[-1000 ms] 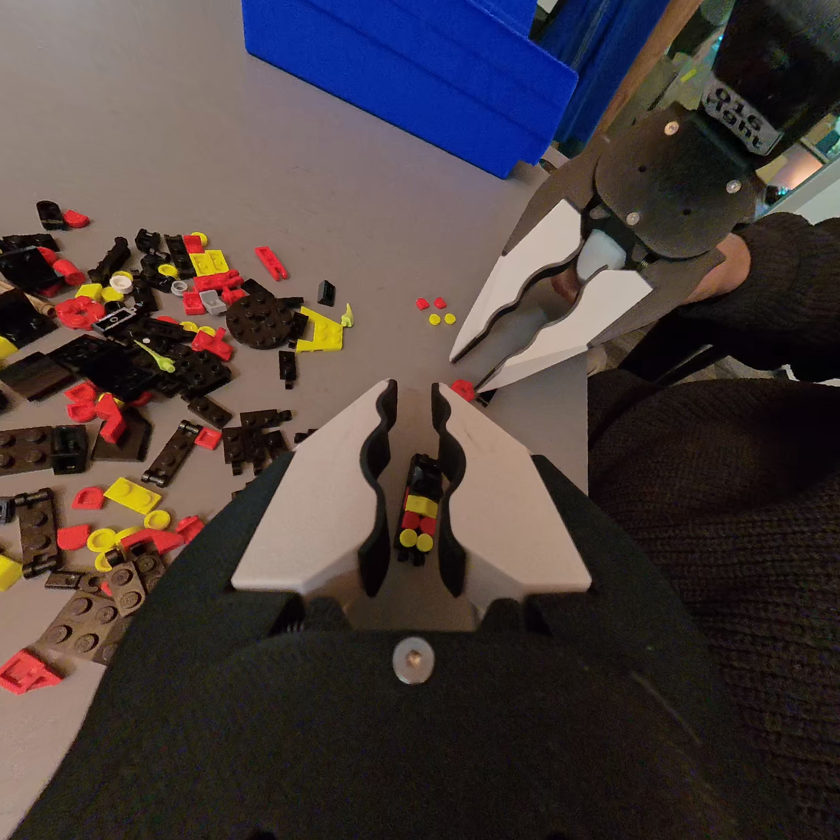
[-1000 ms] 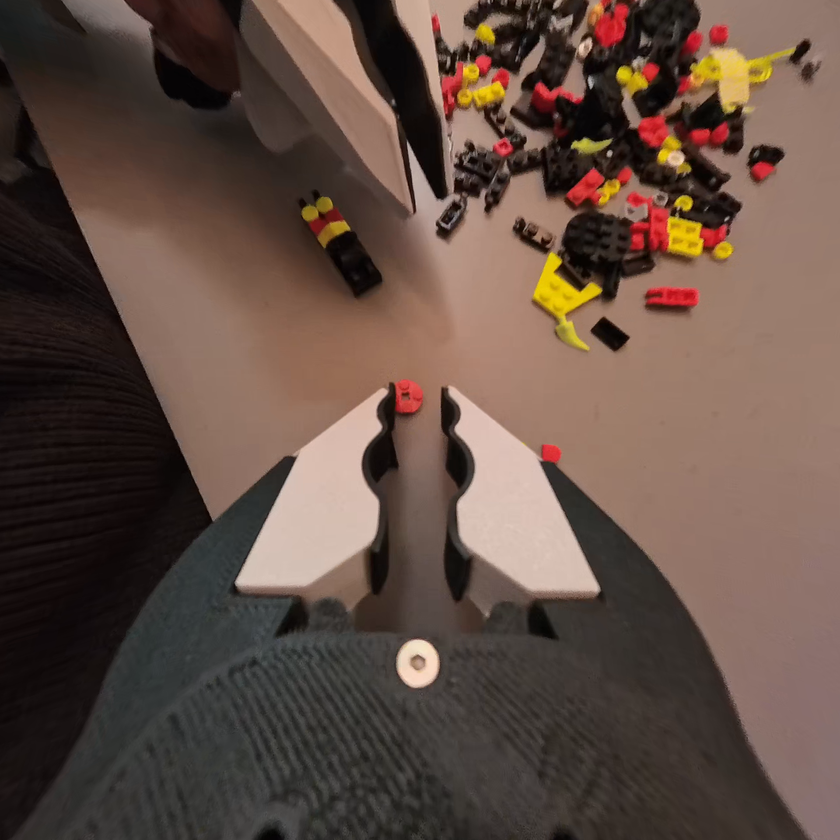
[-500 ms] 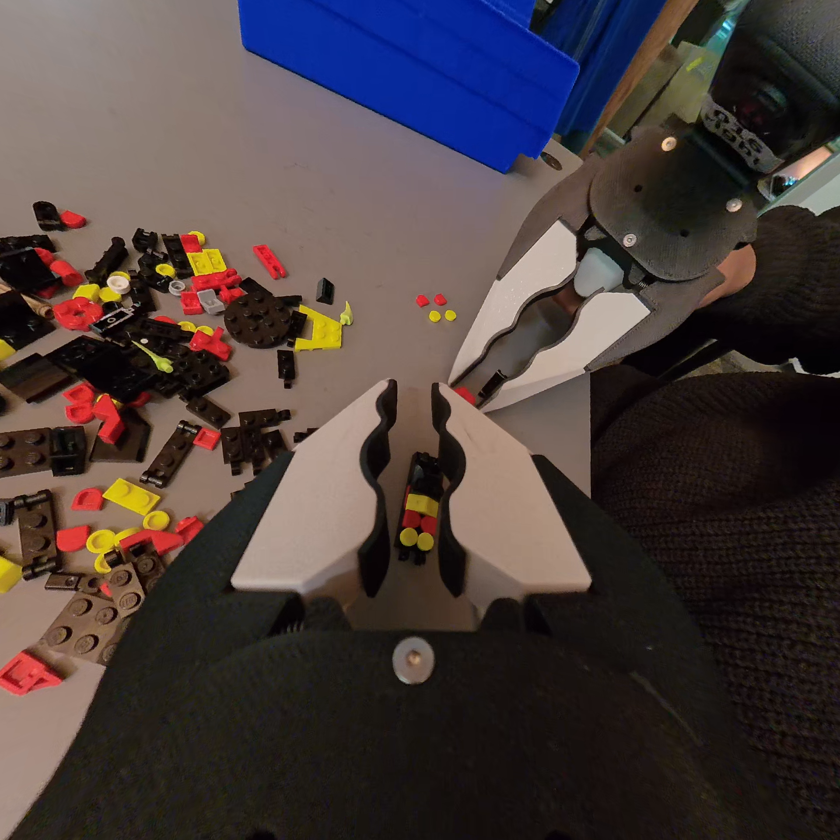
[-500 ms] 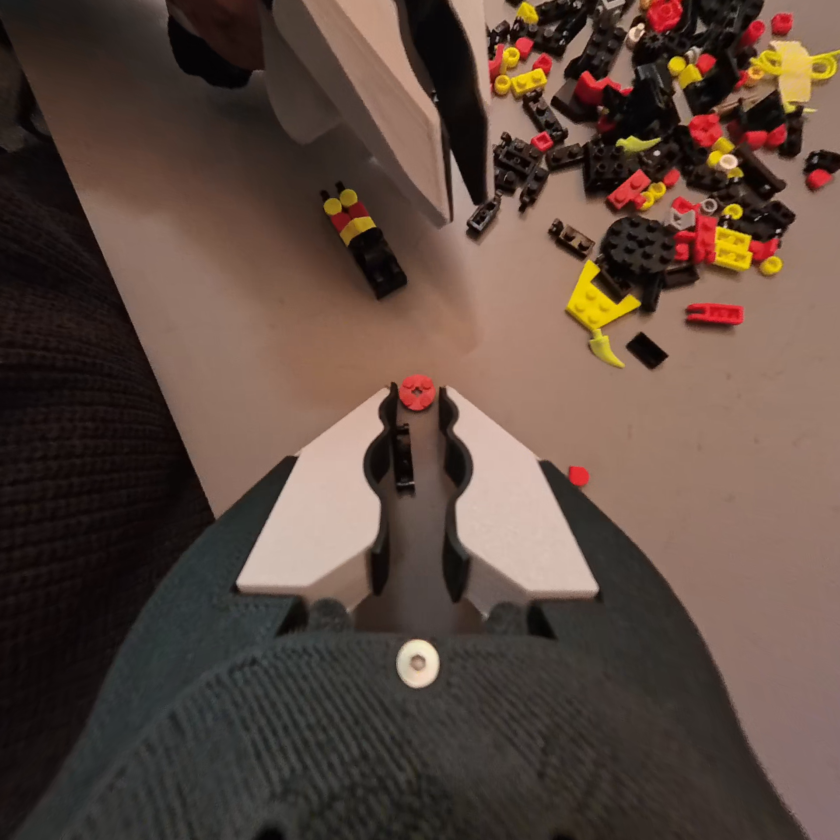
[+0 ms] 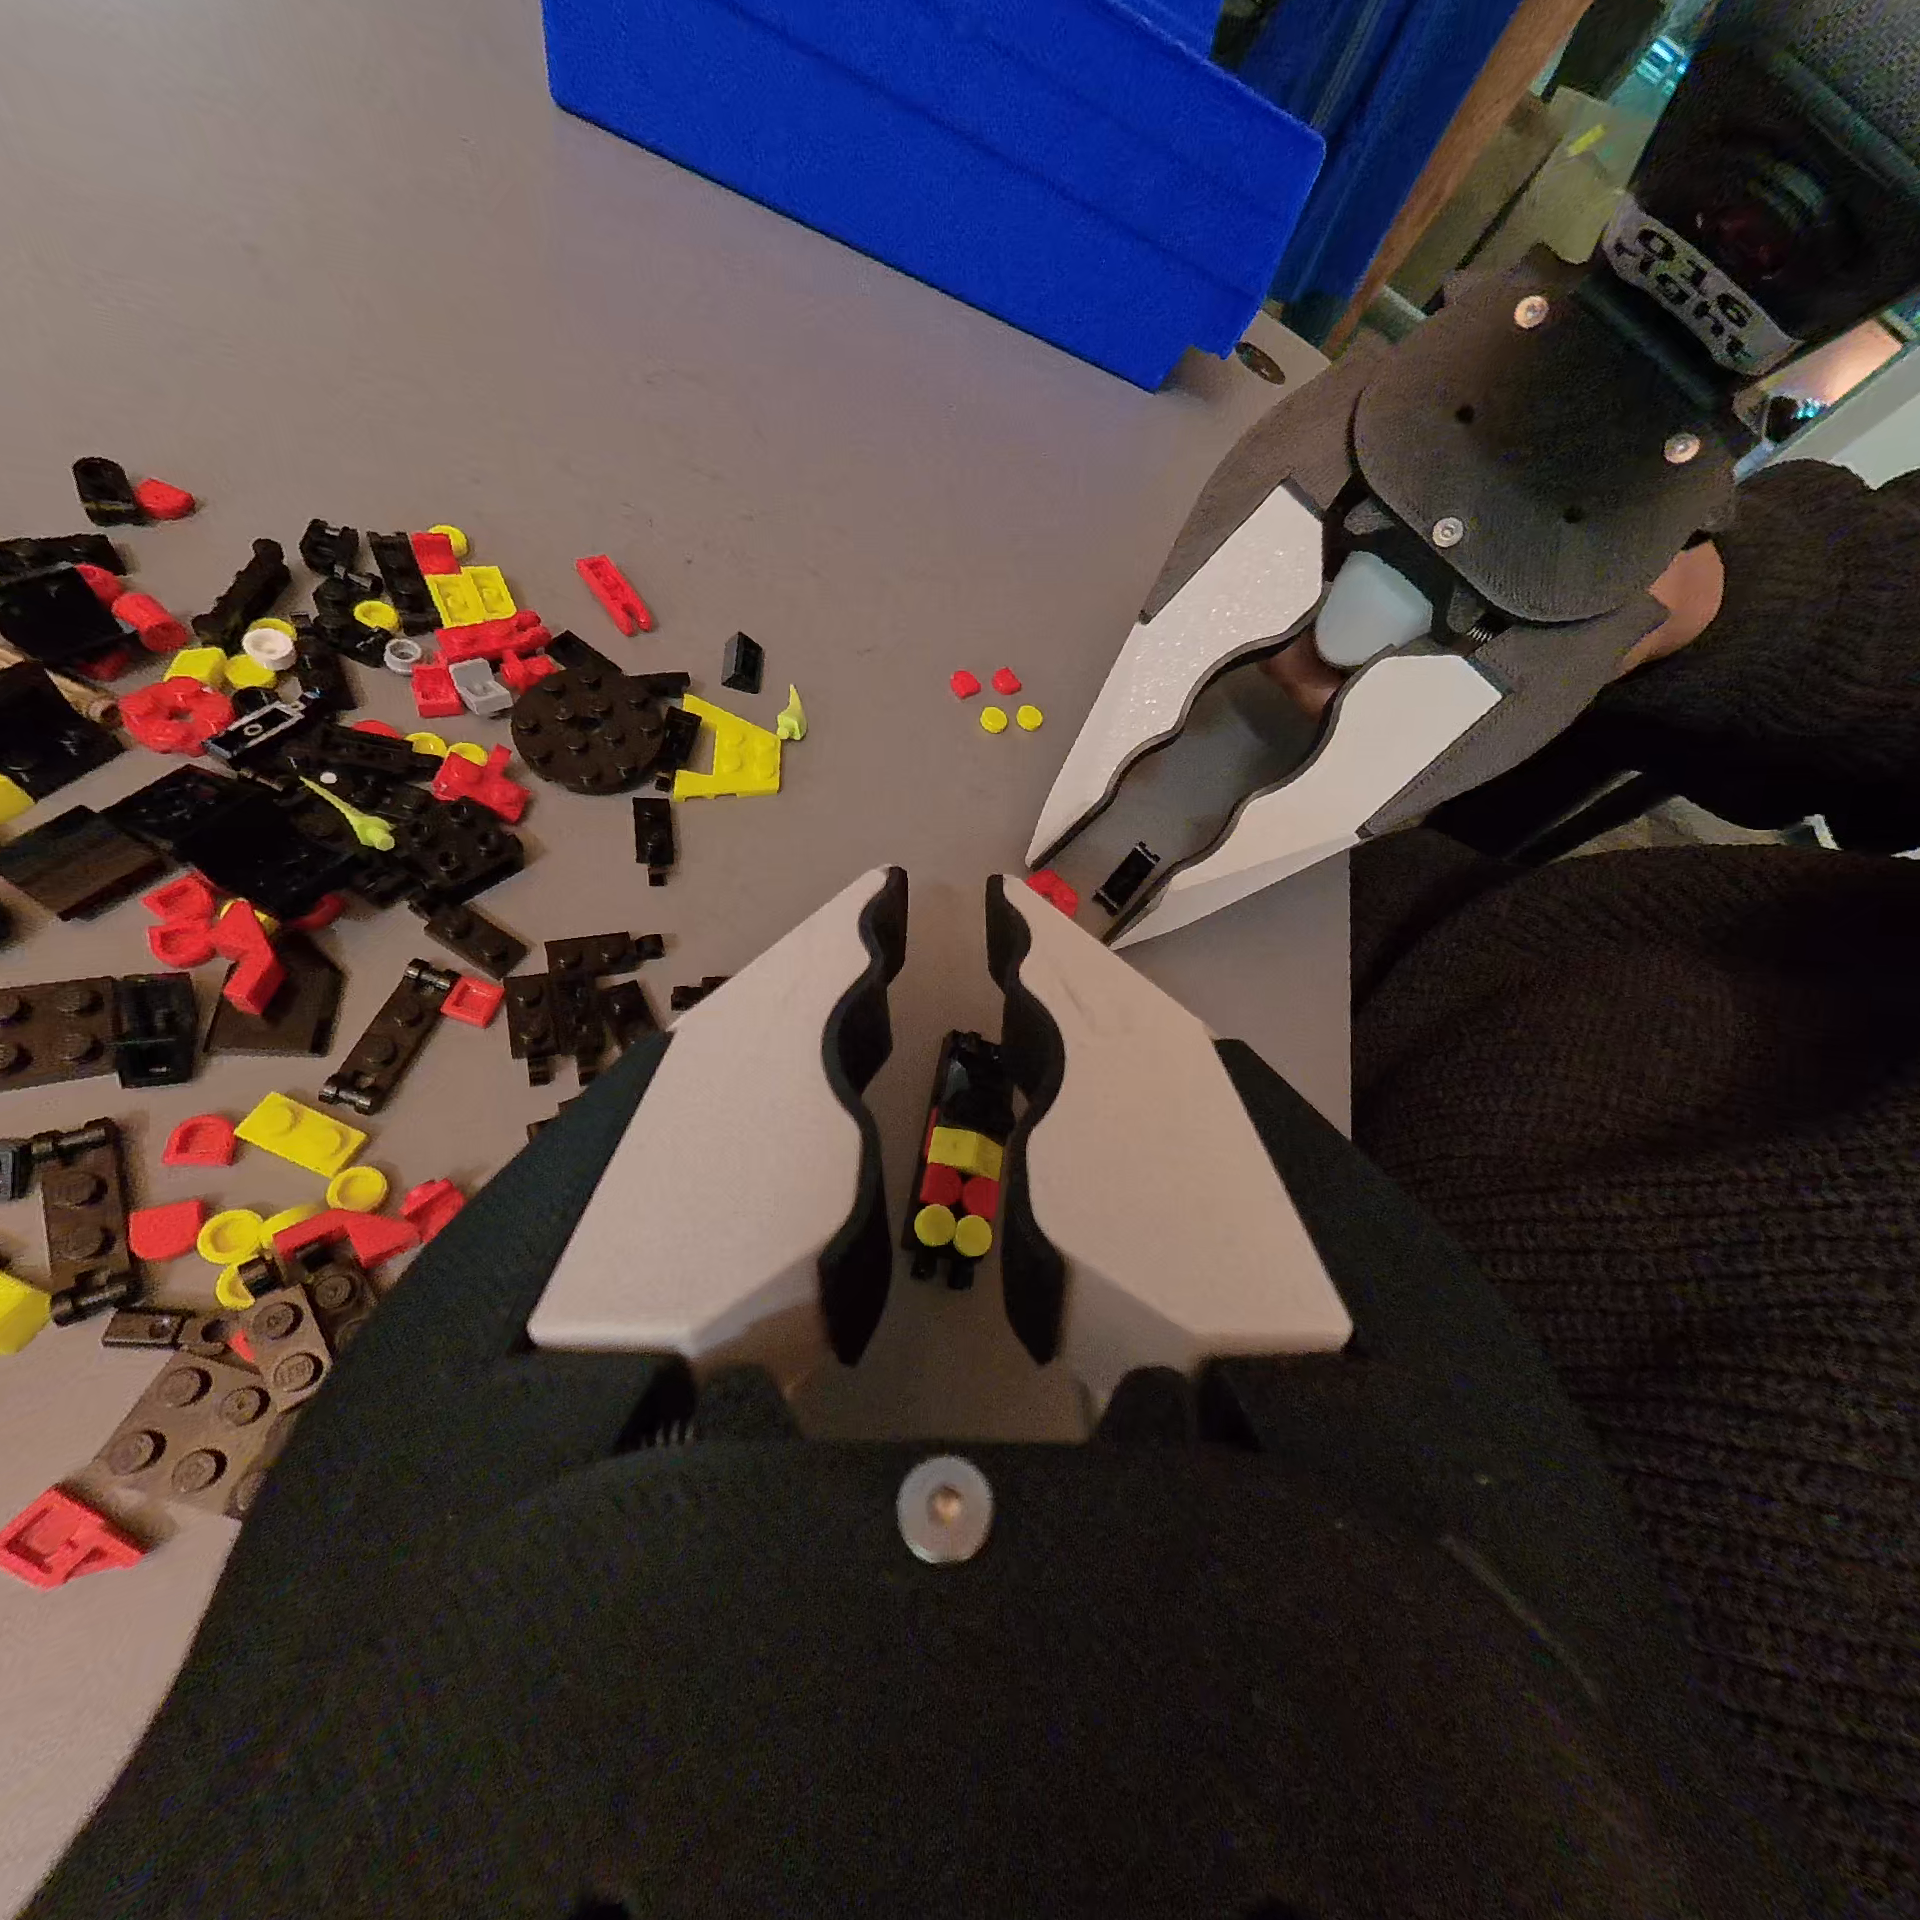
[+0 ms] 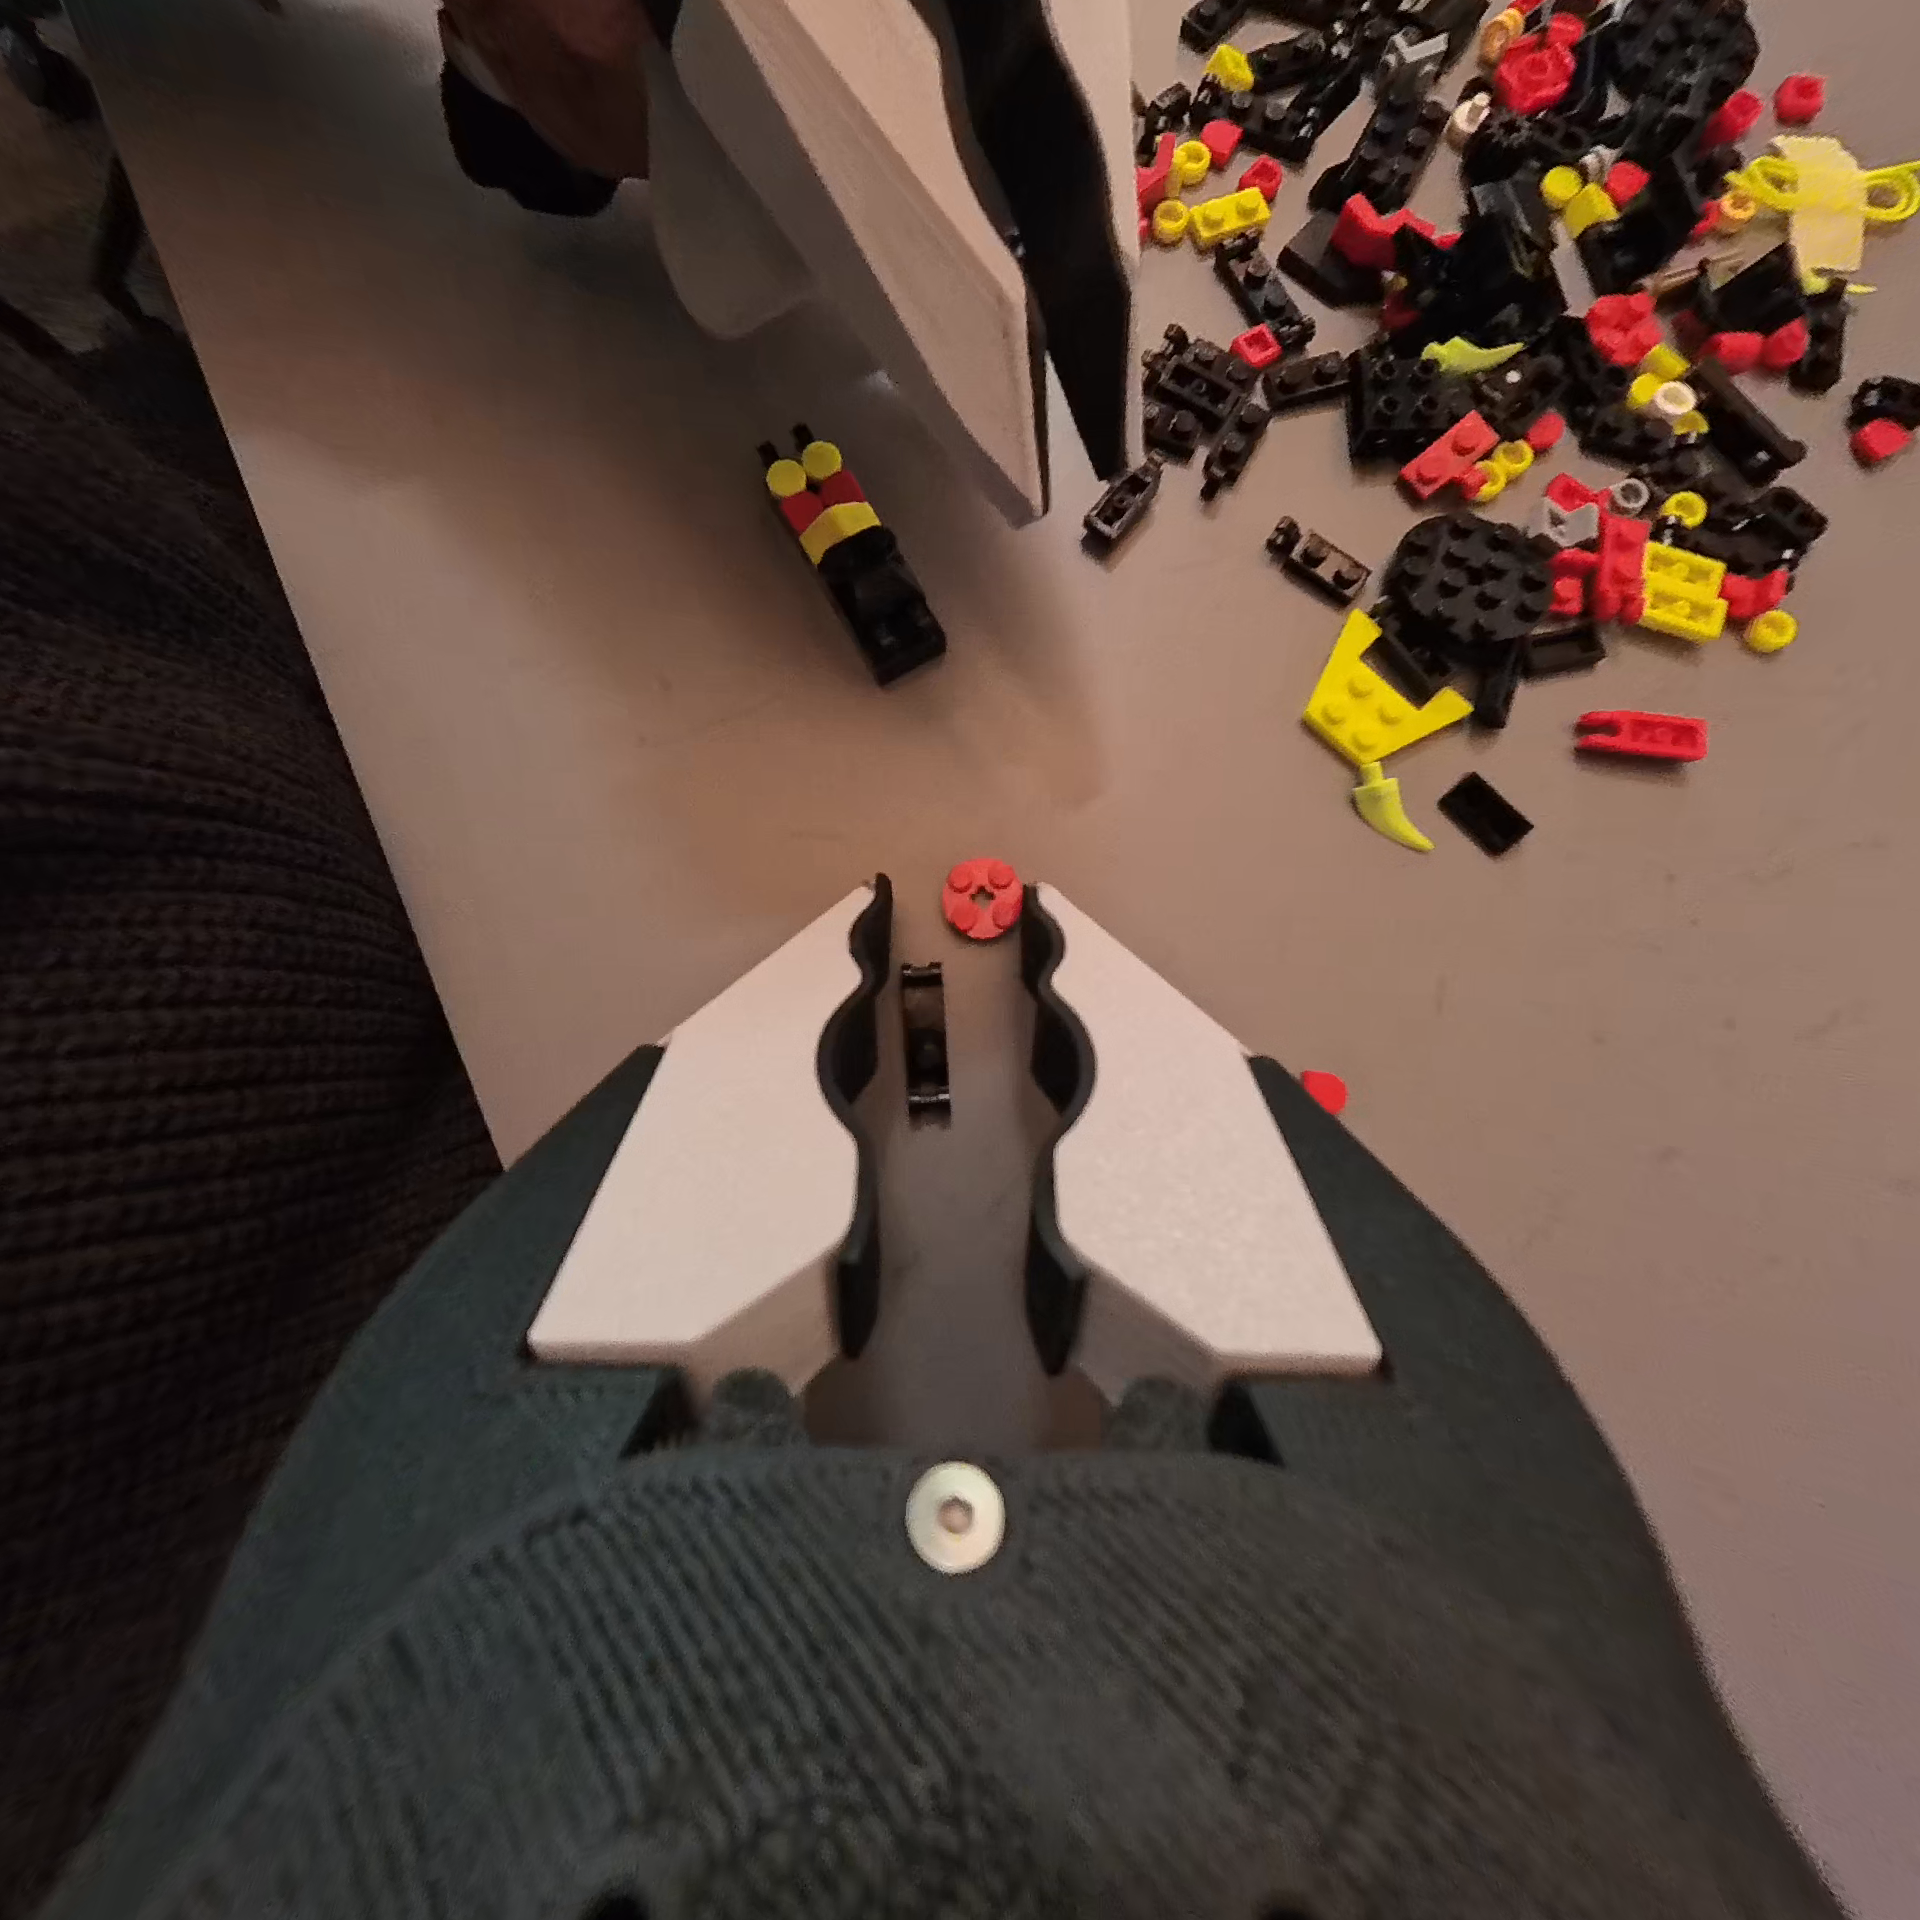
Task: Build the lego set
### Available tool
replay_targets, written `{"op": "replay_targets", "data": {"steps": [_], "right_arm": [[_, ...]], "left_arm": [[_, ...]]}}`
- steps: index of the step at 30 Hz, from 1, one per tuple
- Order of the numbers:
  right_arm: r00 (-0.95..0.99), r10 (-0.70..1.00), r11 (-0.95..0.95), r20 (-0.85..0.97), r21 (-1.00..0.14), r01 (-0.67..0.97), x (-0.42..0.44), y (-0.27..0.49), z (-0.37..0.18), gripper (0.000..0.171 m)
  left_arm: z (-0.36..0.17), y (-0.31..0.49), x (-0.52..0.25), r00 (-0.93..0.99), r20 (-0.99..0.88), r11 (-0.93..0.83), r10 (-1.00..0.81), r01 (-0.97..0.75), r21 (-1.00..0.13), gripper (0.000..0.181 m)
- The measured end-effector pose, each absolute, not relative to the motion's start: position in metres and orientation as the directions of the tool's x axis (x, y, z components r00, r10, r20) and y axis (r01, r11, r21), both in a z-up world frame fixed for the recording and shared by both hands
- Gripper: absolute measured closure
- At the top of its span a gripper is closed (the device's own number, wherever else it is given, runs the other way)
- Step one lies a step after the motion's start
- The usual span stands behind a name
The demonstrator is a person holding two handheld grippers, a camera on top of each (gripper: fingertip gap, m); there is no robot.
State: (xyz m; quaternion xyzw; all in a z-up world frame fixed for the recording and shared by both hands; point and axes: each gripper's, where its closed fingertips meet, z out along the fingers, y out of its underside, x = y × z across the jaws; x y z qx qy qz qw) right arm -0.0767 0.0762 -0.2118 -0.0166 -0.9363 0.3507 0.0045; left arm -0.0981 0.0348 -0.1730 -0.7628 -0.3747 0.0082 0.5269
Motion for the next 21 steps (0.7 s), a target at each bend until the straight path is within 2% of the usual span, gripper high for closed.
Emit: {"op": "replay_targets", "data": {"steps": [11, 15, 17, 19, 21], "right_arm": [[-0.999, 0.039, 0.747, -0.027, -0.663, 0.047, -0.078, 0.074, -0.213, 0.153], [-0.999, 0.042, 0.706, -0.019, -0.707, 0.044, -0.082, 0.075, -0.196, 0.149], [-0.999, 0.041, 0.688, -0.001, -0.725, 0.029, -0.087, 0.082, -0.186, 0.153], [-0.999, 0.044, 0.699, 0.007, -0.715, 0.026, -0.091, 0.093, -0.186, 0.156], [-0.998, 0.051, 0.731, -0.031, -0.680, 0.059, -0.089, 0.103, -0.194, 0.150]], "left_arm": [[-0.173, 0.035, -0.098, 0.718, 0.385, -0.163, 0.580, 0.566, -0.808, 0.169], [-0.172, 0.035, -0.098, 0.720, 0.381, -0.163, 0.581, 0.561, -0.812, 0.169], [-0.172, 0.035, -0.098, 0.719, 0.381, -0.162, 0.581, 0.560, -0.812, 0.169], [-0.172, 0.034, -0.098, 0.718, 0.383, -0.160, 0.581, 0.561, -0.812, 0.169], [-0.172, 0.034, -0.098, 0.717, 0.384, -0.159, 0.581, 0.563, -0.811, 0.169]]}}
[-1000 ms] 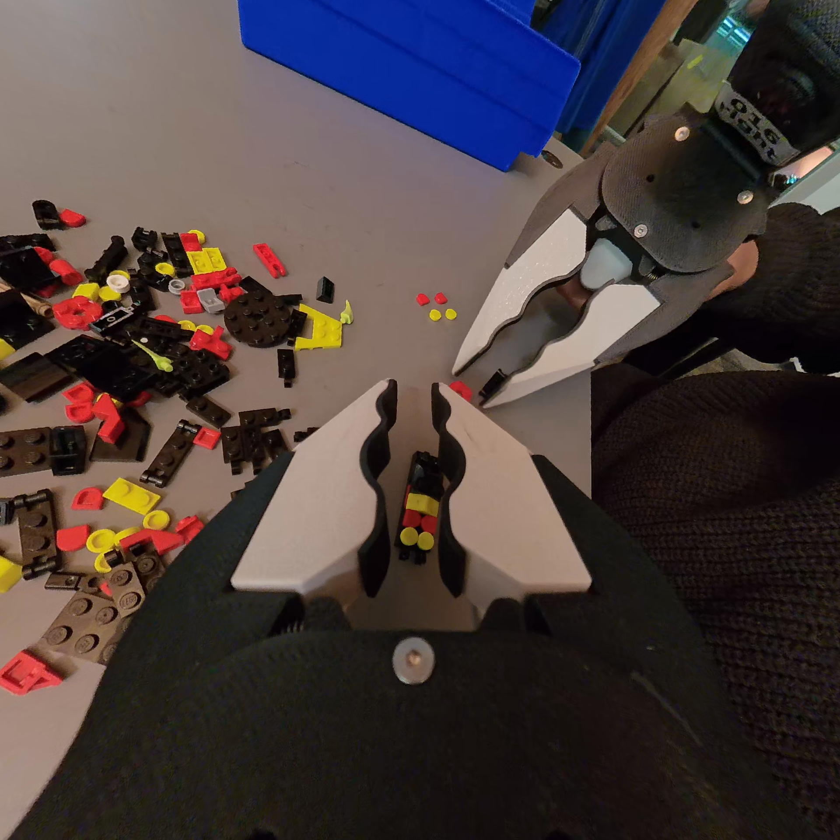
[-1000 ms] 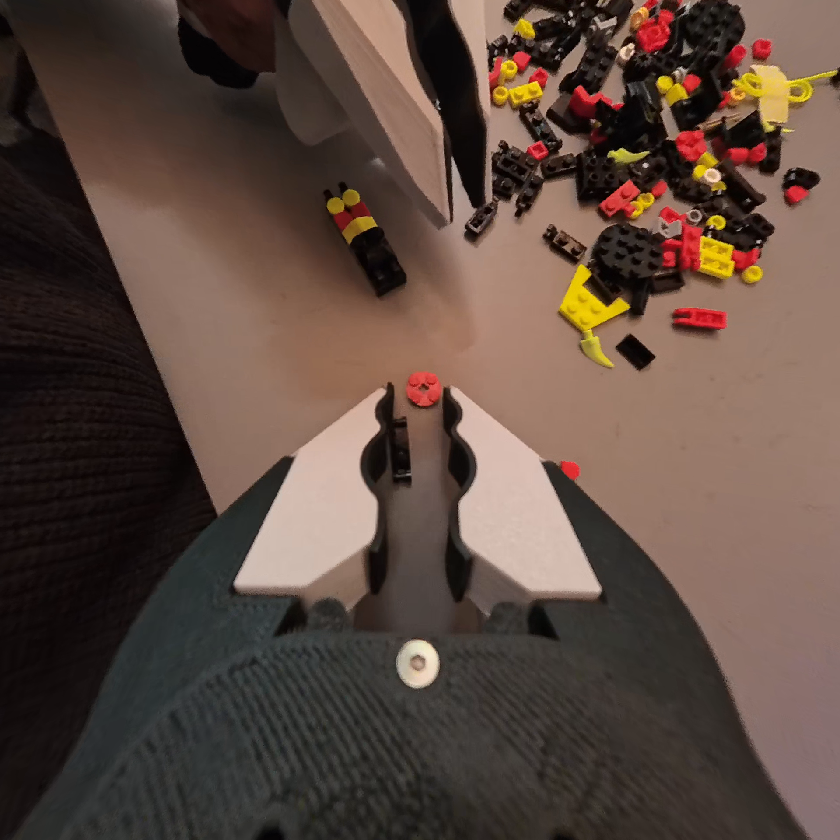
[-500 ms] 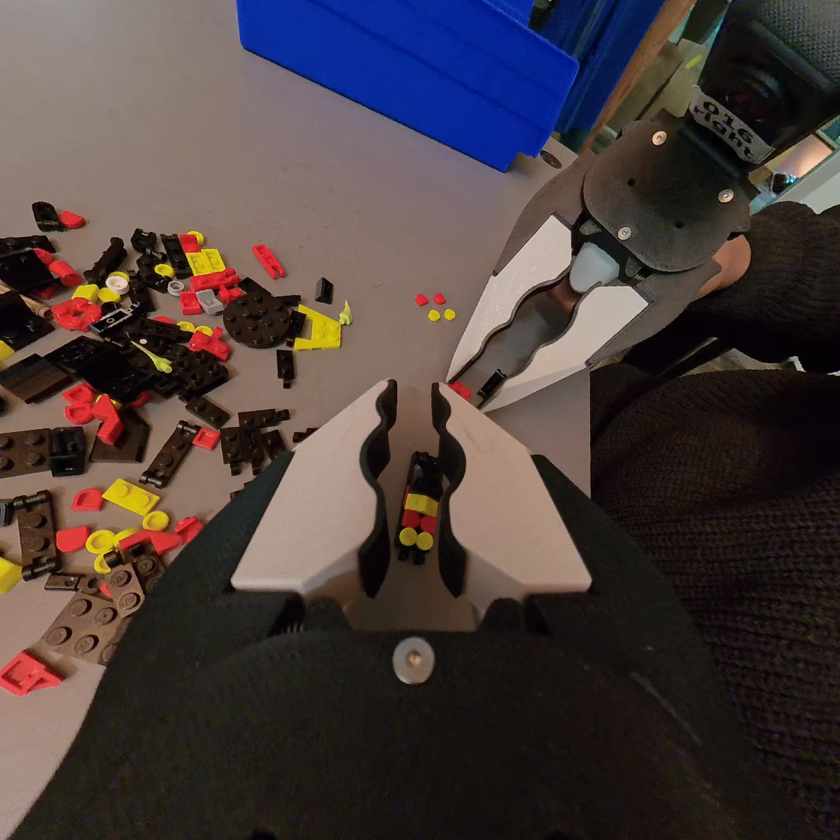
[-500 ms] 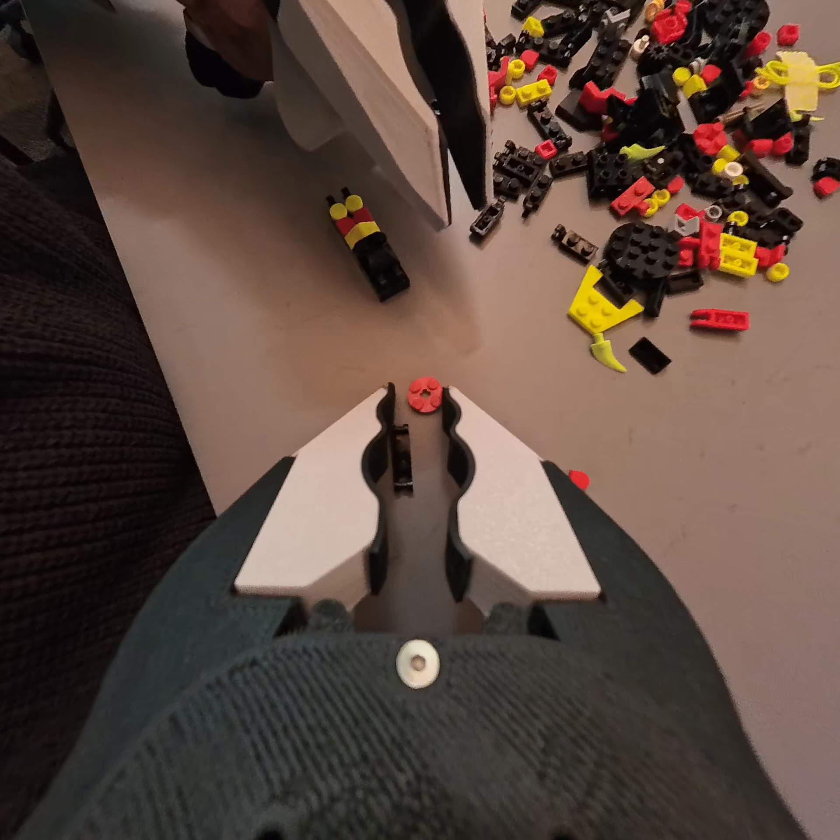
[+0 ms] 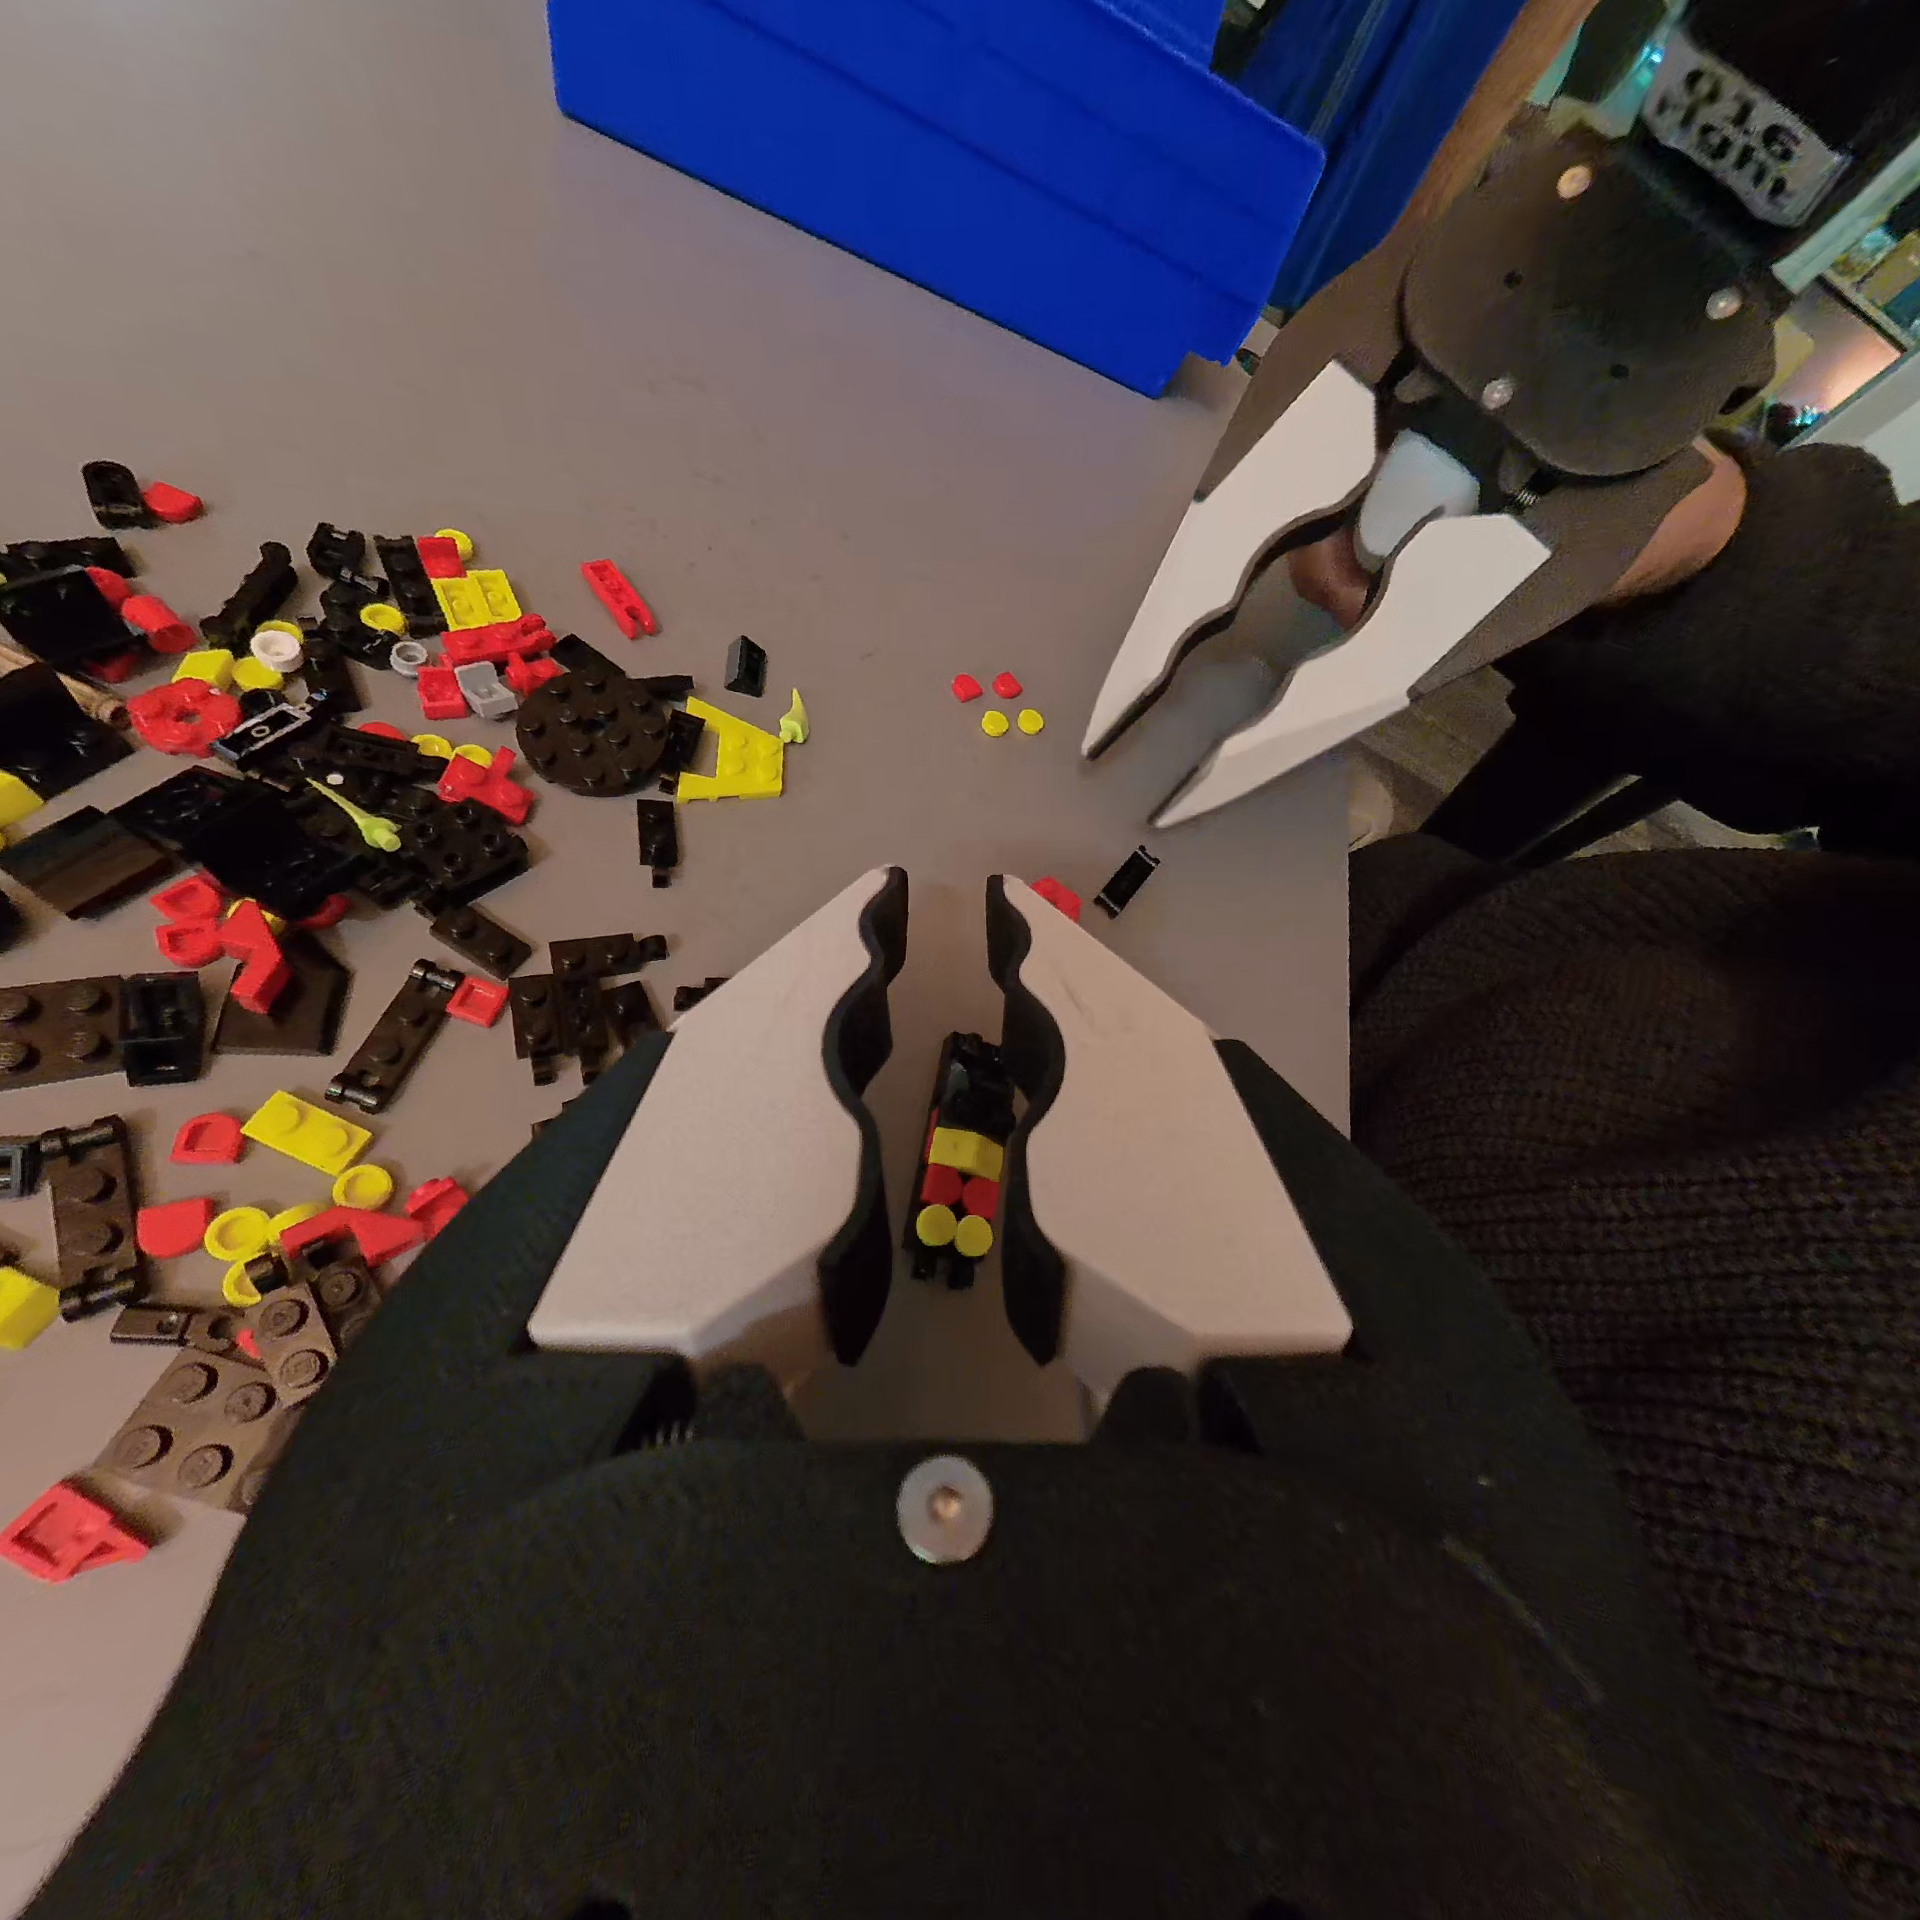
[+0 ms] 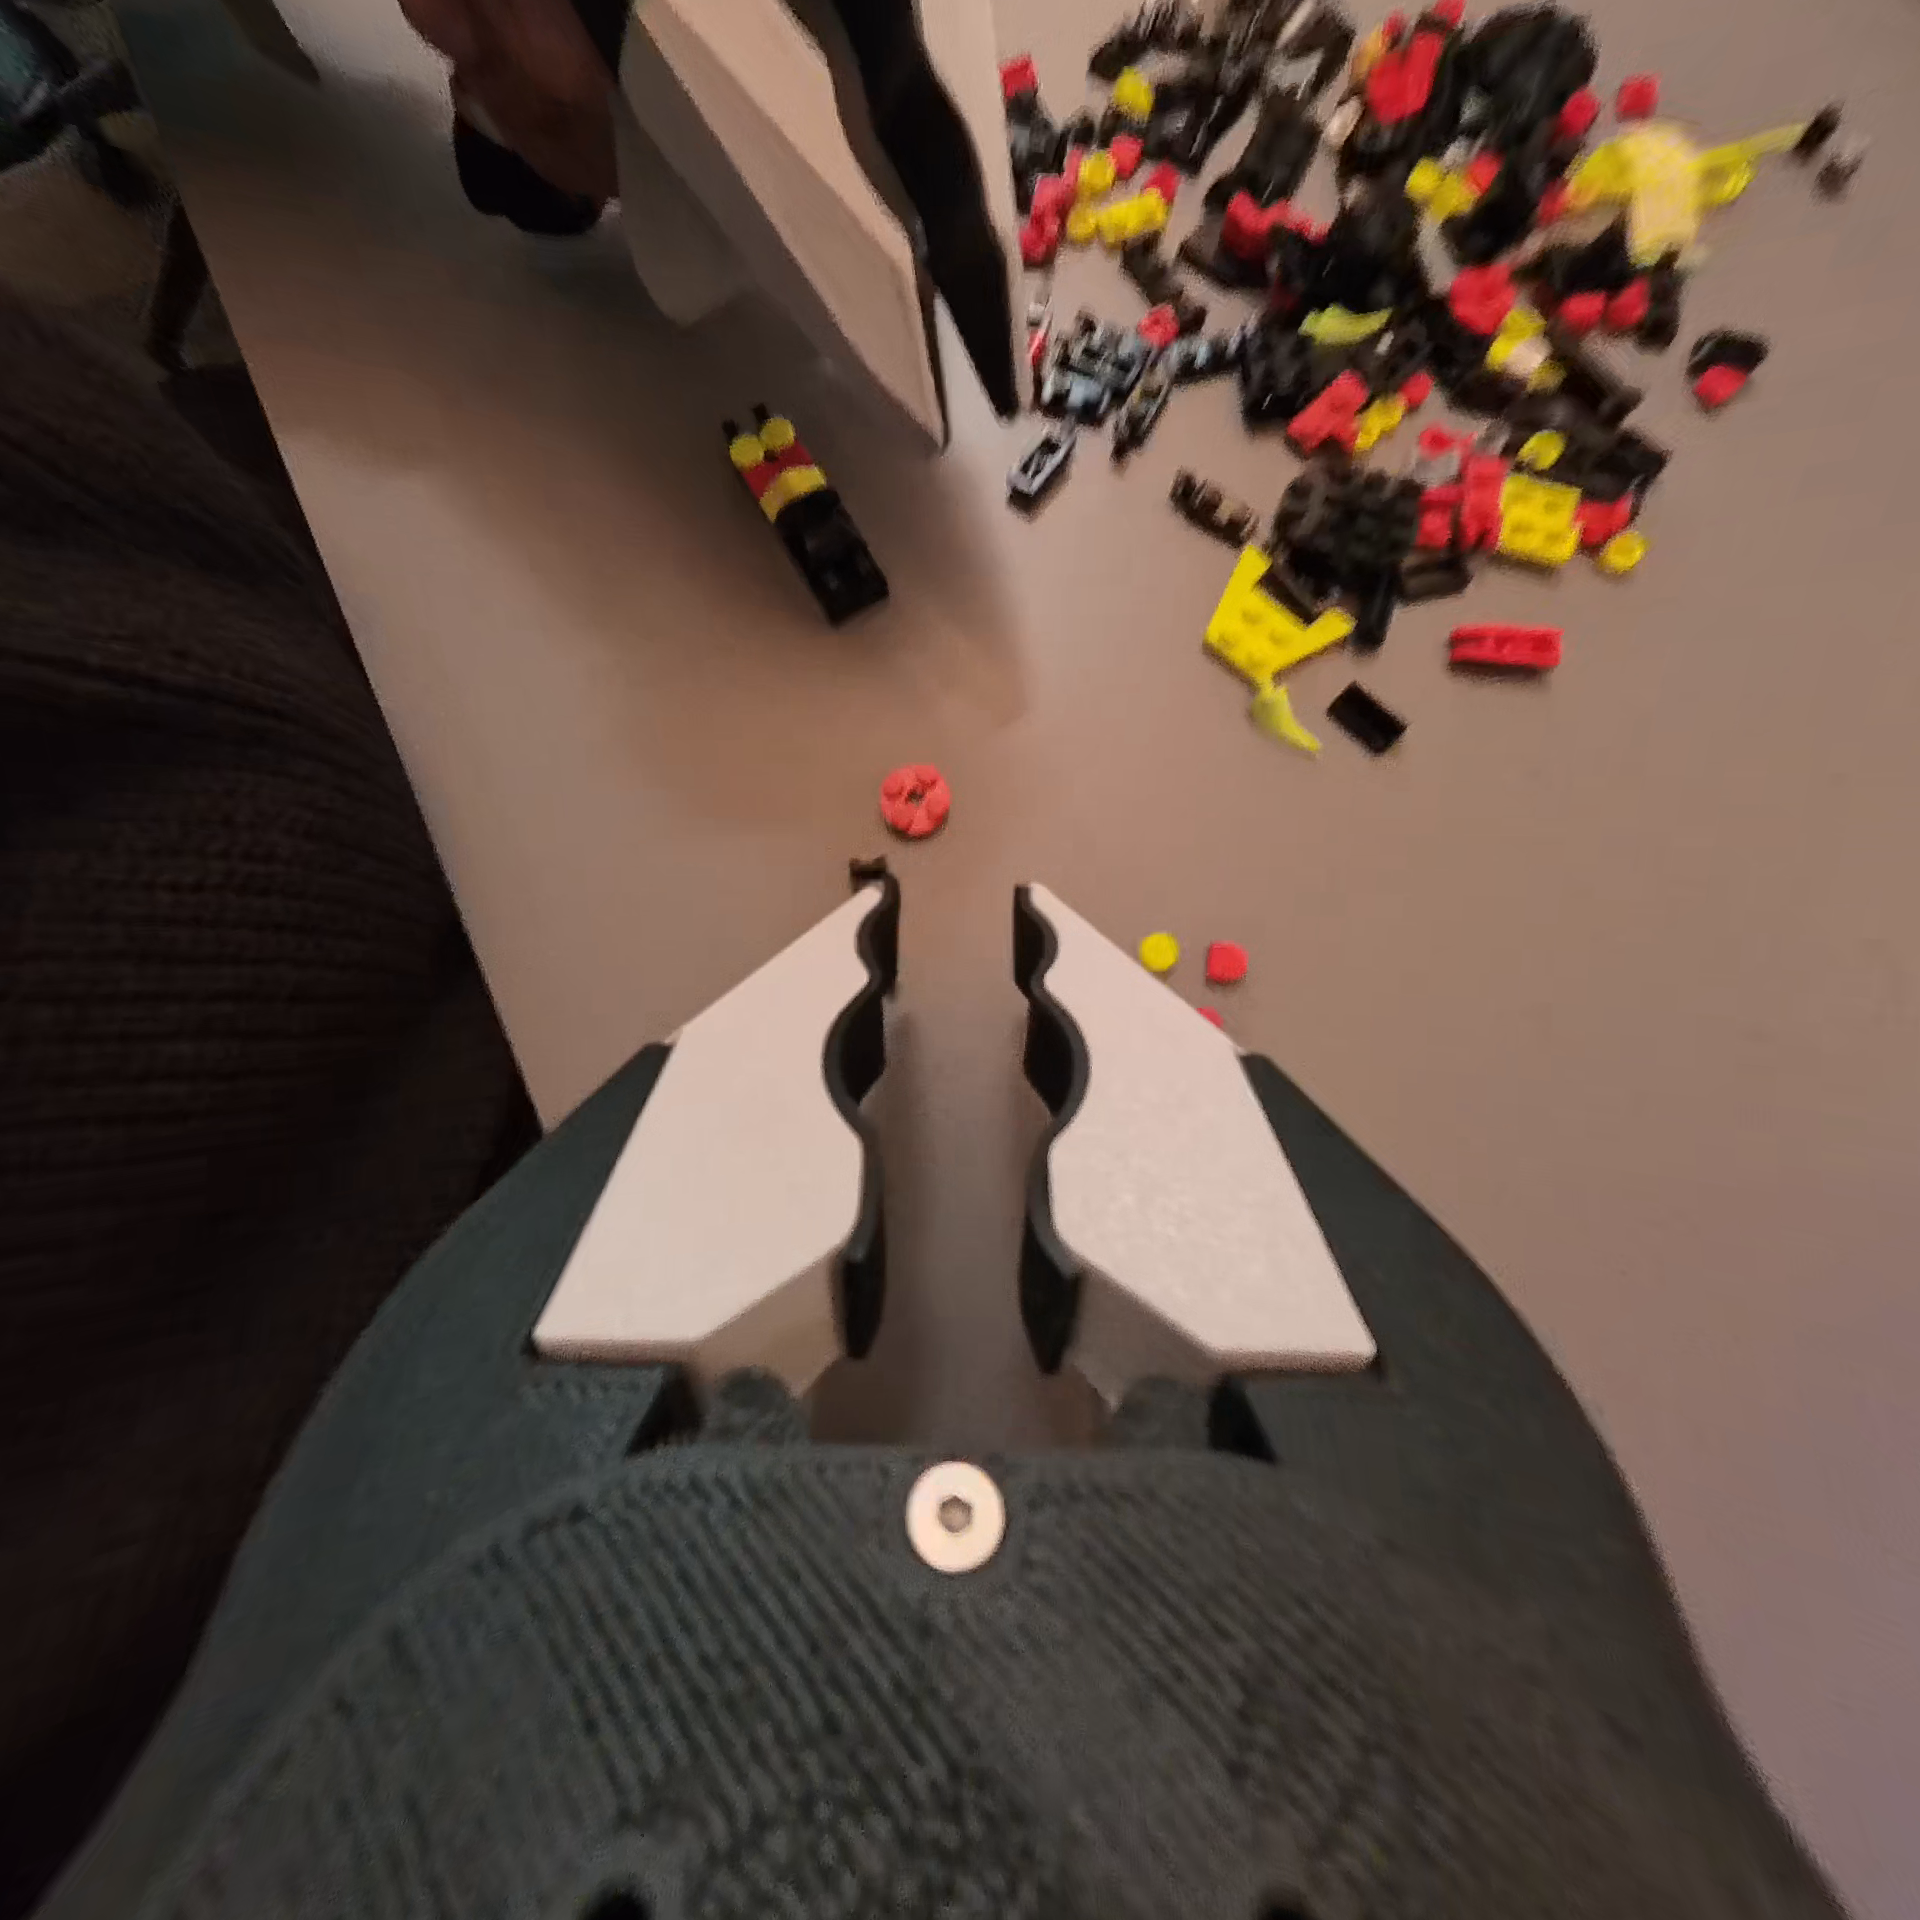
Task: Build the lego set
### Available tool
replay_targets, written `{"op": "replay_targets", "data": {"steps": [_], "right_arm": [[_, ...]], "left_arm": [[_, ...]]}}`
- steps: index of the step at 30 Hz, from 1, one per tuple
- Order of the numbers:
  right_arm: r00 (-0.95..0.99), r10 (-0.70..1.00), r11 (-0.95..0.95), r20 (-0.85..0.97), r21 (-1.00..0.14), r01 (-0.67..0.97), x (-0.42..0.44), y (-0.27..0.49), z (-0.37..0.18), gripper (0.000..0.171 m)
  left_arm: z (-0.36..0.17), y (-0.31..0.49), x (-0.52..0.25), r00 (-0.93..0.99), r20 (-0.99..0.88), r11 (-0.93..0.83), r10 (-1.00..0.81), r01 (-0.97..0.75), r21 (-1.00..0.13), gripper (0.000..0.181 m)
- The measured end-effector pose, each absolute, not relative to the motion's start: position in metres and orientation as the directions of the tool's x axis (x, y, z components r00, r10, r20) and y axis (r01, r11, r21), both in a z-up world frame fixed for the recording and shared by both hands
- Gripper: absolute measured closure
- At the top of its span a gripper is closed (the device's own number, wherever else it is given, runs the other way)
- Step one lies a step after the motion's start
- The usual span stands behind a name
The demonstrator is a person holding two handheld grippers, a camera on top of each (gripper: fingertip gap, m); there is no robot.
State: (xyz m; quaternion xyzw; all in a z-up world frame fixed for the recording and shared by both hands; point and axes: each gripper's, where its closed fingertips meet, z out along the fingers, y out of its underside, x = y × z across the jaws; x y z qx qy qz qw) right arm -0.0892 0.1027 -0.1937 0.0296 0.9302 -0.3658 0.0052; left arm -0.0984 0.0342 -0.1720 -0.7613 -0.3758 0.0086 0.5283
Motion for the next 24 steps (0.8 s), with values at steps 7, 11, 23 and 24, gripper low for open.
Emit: {"op": "replay_targets", "data": {"steps": [7, 11, 23, 24], "right_arm": [[-0.999, -0.026, 0.803, -0.036, -0.596, 0.001, -0.070, 0.103, -0.216, 0.150], [-0.999, -0.042, 0.802, -0.012, -0.597, -0.027, -0.068, 0.101, -0.217, 0.164], [-0.978, -0.189, 0.717, 0.083, -0.669, -0.195, -0.088, 0.078, -0.197, 0.165], [-0.976, -0.209, 0.715, 0.069, -0.670, -0.200, -0.089, 0.077, -0.199, 0.165]], "left_arm": [[-0.172, 0.034, -0.098, 0.720, 0.377, -0.165, 0.583, 0.559, -0.812, 0.169], [-0.173, 0.034, -0.098, 0.718, 0.382, -0.163, 0.581, 0.563, -0.810, 0.169], [-0.177, 0.037, -0.097, 0.723, 0.371, -0.187, 0.582, 0.564, -0.804, 0.169], [-0.178, 0.037, -0.096, 0.729, 0.358, -0.199, 0.584, 0.556, -0.807, 0.169]]}}
